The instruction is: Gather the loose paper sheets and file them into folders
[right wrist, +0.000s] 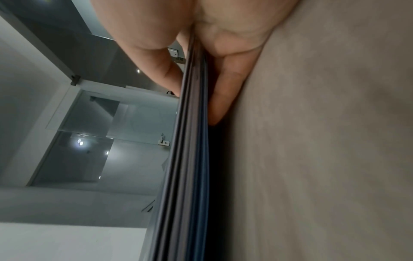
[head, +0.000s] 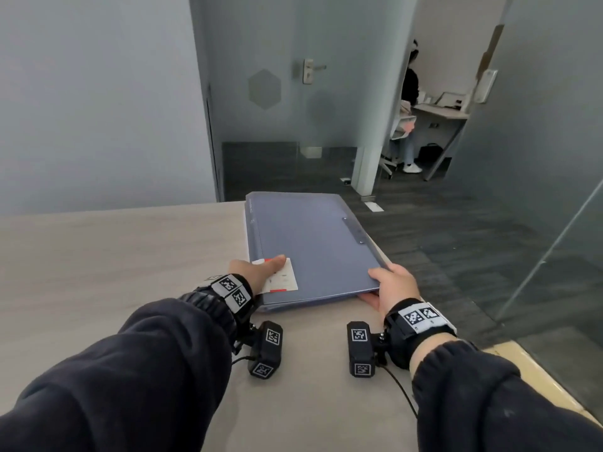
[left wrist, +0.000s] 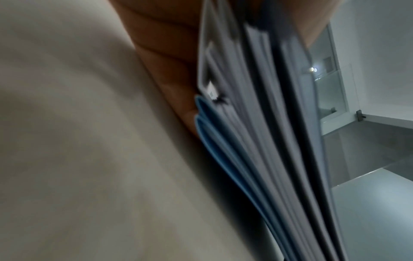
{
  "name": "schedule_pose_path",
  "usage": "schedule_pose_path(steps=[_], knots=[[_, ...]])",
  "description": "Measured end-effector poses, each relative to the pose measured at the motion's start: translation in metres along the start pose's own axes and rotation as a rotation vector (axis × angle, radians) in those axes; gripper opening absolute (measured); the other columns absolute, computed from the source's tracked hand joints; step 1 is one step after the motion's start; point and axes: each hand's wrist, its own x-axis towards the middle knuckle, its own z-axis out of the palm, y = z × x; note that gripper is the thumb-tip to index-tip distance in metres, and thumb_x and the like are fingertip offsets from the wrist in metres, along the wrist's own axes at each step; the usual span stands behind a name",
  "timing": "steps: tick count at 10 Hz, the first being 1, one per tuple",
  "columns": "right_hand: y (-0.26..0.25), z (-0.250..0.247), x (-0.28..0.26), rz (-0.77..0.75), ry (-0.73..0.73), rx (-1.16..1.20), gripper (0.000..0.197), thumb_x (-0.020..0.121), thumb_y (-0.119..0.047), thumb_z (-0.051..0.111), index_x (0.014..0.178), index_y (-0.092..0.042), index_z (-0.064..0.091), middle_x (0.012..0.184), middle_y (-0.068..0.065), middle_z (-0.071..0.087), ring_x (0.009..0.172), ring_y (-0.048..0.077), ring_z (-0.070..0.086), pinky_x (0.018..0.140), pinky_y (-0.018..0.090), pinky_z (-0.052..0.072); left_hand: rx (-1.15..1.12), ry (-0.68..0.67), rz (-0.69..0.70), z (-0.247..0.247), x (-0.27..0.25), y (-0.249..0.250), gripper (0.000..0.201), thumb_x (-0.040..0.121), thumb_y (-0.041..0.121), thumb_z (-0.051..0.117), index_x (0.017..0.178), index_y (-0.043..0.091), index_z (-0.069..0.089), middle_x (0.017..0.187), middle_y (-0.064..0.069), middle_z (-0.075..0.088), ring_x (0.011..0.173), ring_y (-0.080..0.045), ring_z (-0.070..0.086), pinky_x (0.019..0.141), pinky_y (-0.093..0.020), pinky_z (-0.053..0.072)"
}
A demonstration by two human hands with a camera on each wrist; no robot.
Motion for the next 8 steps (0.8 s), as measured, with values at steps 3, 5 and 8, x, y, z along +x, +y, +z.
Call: schedule_pose_path(steps=[3,5,8], knots=[[-0.004,0.024,0.072,-0.048,-0.005,-0.058,0.023,0.089,0.004,0.059,0.102,-0.014,0.066,0.112,0.018,0.068,0.099,0.034,0.068,0.069,0.045,0.061,0.053,-0.023,0.057,0.014,0.065,0.025,0.064,0.078,0.063,0.07,0.103,0.006,0.057,0.082,-0.005,0.064,0.066,-0.021,0.061,0.054,-0.025,0.044],[-0.003,0.026,0.087,-0.063,-0.016,-0.076,0.022,0.089,0.001,0.061,0.106,-0.013,0.064,0.115,0.016,0.067,0.104,0.032,0.067,0.078,0.05,0.061,0.063,-0.03,0.016,0.014,0.07,0.03,0.065,0.077,0.071,0.065,0.098,0.009,0.064,0.081,-0.004,0.065,0.066,-0.019,0.06,0.054,-0.026,0.042],[-0.001,0.01,0.063,-0.151,0.002,-0.058,0.06,0.099,-0.047,0.055,0.15,-0.018,0.041,0.156,0.008,0.042,0.144,0.026,0.039,0.12,0.046,0.032,-0.831,-0.248,-0.062,0.011,-0.001,0.023,0.046,0.098,0.058,0.043,0.1,0.016,0.062,0.103,-0.003,0.07,0.09,-0.017,0.067,0.088,-0.031,0.051]])
